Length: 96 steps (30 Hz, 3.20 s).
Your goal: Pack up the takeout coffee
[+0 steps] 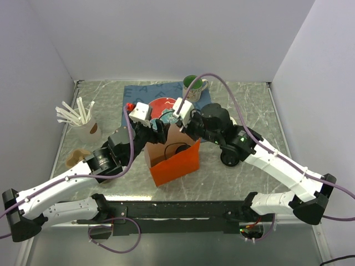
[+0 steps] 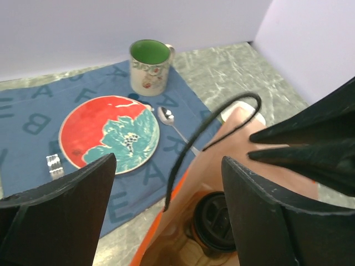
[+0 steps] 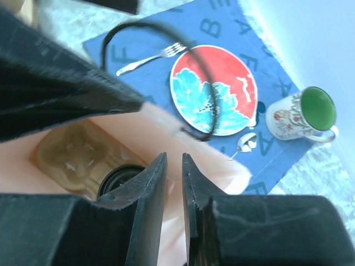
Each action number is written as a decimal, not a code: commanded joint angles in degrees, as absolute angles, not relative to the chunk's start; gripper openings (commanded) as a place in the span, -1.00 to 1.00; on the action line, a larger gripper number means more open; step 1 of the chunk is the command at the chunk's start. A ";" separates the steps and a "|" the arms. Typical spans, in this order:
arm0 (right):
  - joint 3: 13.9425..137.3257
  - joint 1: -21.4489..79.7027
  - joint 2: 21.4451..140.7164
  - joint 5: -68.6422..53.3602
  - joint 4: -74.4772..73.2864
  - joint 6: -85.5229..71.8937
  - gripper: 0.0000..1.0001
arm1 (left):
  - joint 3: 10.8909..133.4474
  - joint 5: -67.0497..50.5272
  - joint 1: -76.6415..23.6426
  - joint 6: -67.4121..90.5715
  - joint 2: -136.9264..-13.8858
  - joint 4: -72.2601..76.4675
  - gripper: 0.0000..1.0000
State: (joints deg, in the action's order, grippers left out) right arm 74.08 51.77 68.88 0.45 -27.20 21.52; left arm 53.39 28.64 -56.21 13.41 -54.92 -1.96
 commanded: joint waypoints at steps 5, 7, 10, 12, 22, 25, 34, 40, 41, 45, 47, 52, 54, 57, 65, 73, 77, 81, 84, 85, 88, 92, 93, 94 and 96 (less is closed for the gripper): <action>79.63 51.24 68.56 6.94 -25.93 15.39 -0.41 | 59.93 35.50 -55.99 16.26 -55.81 -5.53 0.81; 80.85 51.15 68.82 7.82 -27.06 13.55 -0.40 | 60.82 37.08 -55.99 16.96 -55.90 -7.03 0.99; 85.58 50.89 69.61 12.56 -29.43 8.12 -0.41 | 63.01 39.54 -55.90 18.02 -55.64 -9.31 0.93; 88.84 50.80 71.18 14.40 -31.80 5.64 -0.38 | 64.68 41.12 -55.46 18.89 -55.72 -11.33 0.94; 101.78 50.80 71.20 13.01 -50.09 -7.45 1.00 | 76.56 57.04 -39.05 30.58 -62.84 -33.23 0.98; 99.51 50.80 68.04 12.05 -52.03 -11.76 1.00 | 77.43 51.61 -27.10 34.79 -64.33 -34.36 0.86; 85.09 50.80 55.29 1.94 -46.32 -16.87 1.00 | 85.49 51.76 -10.99 27.61 -86.36 -34.62 0.66; 82.45 50.89 52.56 3.07 -46.32 -14.07 1.00 | 91.57 49.74 -10.72 22.24 -94.91 -33.13 0.47; 82.35 50.89 52.47 3.69 -46.41 -13.71 1.00 | 92.02 51.66 -10.55 21.28 -95.53 -33.31 0.44; 82.27 50.89 51.77 6.06 -46.93 -12.57 1.00 | 93.16 52.56 -10.11 18.81 -97.82 -33.66 0.08; 81.39 50.89 51.33 6.42 -46.41 -12.04 1.00 | 94.22 52.73 -10.02 19.59 -98.87 -35.24 0.07; 81.73 50.89 51.85 6.24 -46.14 -10.55 1.00 | 94.05 53.26 -10.02 20.92 -99.67 -38.23 0.12; 82.00 50.89 52.38 6.50 -46.14 -9.67 1.00 | 93.34 53.35 -10.02 20.74 -99.49 -37.80 0.15; 82.00 50.80 52.30 6.86 -45.71 -9.14 1.00 | 92.81 52.82 -10.02 20.39 -99.58 -37.44 0.09; 82.26 50.89 51.94 7.73 -45.53 -8.35 1.00 | 92.46 52.64 -10.19 21.18 -100.98 -38.66 -0.11; 81.30 50.89 51.33 8.88 -45.35 -7.03 1.00 | 92.28 54.40 -10.55 21.63 -102.30 -39.81 -0.44; 81.21 50.89 51.77 8.96 -45.53 -6.59 1.00 | 93.34 55.37 -11.25 19.78 -101.87 -39.02 -0.82; 81.65 50.80 52.03 9.05 -45.44 -5.89 1.00 | 97.54 58.17 -11.95 17.67 -101.78 -39.81 -0.94; 82.61 50.89 52.29 9.05 -45.26 -5.01 1.00 | 101.23 60.38 -12.57 16.35 -101.69 -41.75 -0.98; 82.88 50.80 52.38 9.14 -45.44 -4.92 1.00 | 101.86 60.90 -13.09 15.13 -101.34 -41.66 -0.98; 84.02 50.89 52.73 8.88 -45.88 -4.31 1.00 | 104.06 61.08 -14.84 12.14 -99.41 -39.82 -0.98; 85.08 50.89 52.73 8.09 -45.79 -3.96 1.00 | 109.06 60.82 -16.87 10.29 -97.56 -40.69 -0.98; 85.51 50.89 52.73 8.00 -45.70 -3.87 1.00 | 111.16 60.82 -17.40 9.85 -96.95 -41.22 -0.98; 85.69 50.89 52.73 8.09 -45.79 -3.87 1.00 | 112.40 60.56 -18.53 9.23 -96.51 -41.39 -0.98; 86.22 50.80 52.73 7.91 -45.79 -3.78 1.00 | 115.82 57.58 -20.03 8.27 -95.02 -42.62 -0.98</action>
State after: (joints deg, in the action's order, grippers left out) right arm 82.91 51.09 53.08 7.88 -47.62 -4.60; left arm 108.40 58.39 -17.34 11.88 -100.95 -41.56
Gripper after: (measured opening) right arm 0.998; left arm 0.021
